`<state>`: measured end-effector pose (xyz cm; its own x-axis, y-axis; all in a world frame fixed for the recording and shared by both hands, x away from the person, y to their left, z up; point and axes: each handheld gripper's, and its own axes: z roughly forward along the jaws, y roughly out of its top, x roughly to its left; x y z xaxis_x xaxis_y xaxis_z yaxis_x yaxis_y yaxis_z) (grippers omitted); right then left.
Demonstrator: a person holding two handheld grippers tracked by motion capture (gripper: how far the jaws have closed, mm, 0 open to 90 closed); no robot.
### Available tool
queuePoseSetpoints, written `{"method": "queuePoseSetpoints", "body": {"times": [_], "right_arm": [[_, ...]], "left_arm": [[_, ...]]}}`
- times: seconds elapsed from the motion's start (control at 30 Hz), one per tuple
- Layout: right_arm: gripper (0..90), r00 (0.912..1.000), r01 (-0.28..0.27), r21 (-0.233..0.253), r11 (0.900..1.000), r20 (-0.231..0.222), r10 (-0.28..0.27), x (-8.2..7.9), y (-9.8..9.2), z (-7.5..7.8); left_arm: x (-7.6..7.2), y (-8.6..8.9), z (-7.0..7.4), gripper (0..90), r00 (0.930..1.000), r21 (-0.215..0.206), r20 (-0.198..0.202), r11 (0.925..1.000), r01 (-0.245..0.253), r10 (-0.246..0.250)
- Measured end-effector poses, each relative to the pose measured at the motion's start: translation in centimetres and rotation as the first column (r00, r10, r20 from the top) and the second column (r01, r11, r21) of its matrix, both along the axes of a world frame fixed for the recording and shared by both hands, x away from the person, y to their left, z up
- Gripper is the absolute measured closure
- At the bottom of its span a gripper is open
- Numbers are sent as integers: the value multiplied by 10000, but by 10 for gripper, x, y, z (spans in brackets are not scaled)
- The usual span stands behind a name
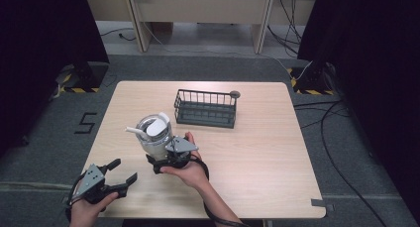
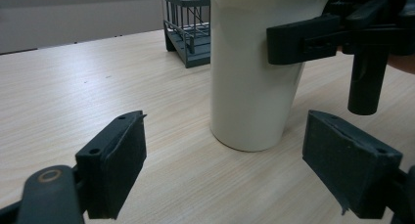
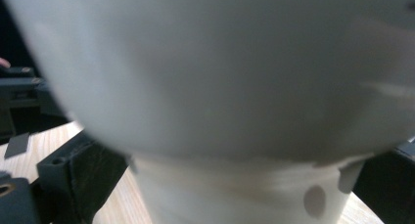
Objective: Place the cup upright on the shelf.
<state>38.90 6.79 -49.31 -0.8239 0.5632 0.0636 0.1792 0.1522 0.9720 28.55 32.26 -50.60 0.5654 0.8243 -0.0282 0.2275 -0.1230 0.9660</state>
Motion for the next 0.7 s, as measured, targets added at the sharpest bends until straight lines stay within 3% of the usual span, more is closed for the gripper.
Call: {"method": "queuePoseSetpoints", "body": {"times": [0.33,0.7], "right_arm": [[101,9989,272,-76,9996,377,-269,0,3,-3],[105,9981,533,-191,9984,315,-527,-3,4,0]], "left_arm": [[0,0,0,160,10000,-15,-10,10000,11,-11],[0,0,0,162,10000,-32,-29,10000,-1,1]]}}
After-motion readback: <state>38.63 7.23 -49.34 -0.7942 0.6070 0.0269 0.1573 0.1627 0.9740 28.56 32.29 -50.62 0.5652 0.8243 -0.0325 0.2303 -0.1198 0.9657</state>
